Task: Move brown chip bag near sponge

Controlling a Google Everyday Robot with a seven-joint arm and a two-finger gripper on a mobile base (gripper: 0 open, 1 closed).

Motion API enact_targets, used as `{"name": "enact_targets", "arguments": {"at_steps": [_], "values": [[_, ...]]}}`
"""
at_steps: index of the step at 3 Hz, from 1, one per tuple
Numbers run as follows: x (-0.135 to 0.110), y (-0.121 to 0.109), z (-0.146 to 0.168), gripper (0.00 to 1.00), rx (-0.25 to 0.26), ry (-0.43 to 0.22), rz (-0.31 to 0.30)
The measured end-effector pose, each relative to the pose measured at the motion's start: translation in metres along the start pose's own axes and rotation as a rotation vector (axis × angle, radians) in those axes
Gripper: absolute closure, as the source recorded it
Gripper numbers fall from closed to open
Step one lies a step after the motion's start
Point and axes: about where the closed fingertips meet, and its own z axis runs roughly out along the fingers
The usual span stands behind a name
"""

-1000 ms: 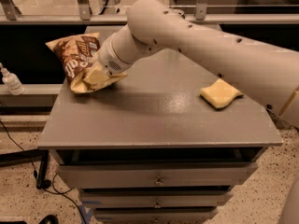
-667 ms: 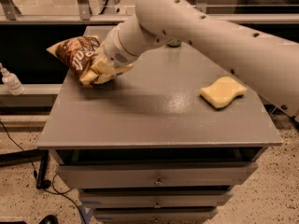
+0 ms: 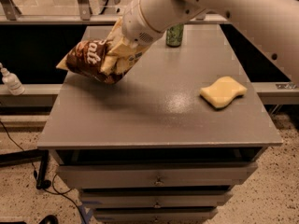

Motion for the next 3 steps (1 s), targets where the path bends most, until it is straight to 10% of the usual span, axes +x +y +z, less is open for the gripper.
{"name": "enact_targets", "arguments": {"at_steps": [3], "values": [[0.0201,0.0201,-0.0407,1.00,-0.064,0.089,-0.173]]}}
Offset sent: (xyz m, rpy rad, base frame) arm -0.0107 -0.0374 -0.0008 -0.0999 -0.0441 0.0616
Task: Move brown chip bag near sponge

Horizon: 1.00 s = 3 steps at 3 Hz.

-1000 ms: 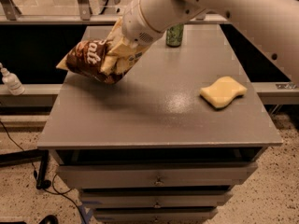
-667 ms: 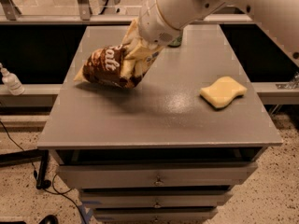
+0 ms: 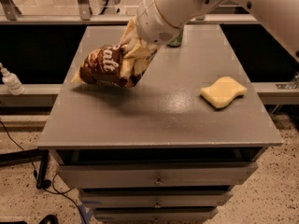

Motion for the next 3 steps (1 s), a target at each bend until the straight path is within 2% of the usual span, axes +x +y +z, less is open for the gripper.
{"name": "enact_targets", "arguments": {"at_steps": [1,3], "values": [[0.005,-0.004,-0.024,1.00,0.015,0.059,-0.066],[0.063,-0.023,-0.093,1.00,0.018,0.196,-0.198]]}}
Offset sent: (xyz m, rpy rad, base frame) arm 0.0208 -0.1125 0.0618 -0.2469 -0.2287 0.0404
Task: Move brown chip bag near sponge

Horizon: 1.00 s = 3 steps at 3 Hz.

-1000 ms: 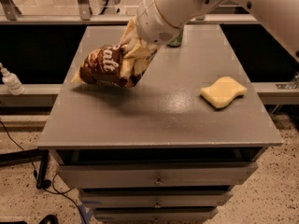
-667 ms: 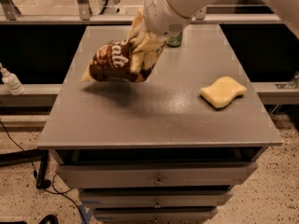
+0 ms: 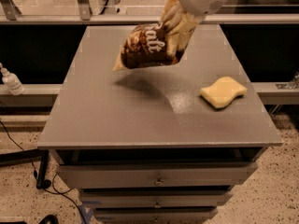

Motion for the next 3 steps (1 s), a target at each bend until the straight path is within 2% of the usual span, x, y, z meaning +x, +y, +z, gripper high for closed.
{"name": "enact_targets", "arguments": {"at_steps": [2,3], "values": [[0.095,0.010,-0.031,1.00,-0.092,0.044,-0.035],[0.130,0.017,-0.044,1.00,-0.116,0.065,-0.022]]}}
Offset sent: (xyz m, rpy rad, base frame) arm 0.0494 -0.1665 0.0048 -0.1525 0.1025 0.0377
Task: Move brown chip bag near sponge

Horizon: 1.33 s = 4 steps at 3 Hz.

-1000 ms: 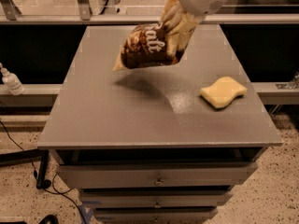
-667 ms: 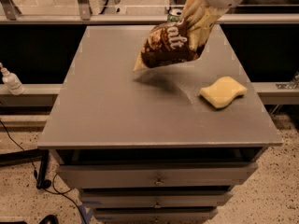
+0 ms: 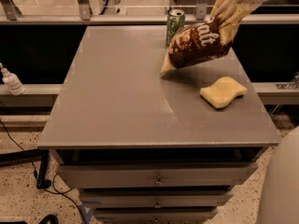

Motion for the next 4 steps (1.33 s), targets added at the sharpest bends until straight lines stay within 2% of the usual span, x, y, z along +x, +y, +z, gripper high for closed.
{"name": "enact_targets", "arguments": {"at_steps": [1,2,3,4], "values": [[0.030,0.009,-0.002,1.00,-0.003,0.022,0.034],[0.051,0.008,0.007,1.00,0.004,0.024,0.047],[0.066,0.012,0.015,0.82,0.000,0.025,0.067],[0.075,0.018,0.019,0.59,-0.007,0.021,0.084]]}}
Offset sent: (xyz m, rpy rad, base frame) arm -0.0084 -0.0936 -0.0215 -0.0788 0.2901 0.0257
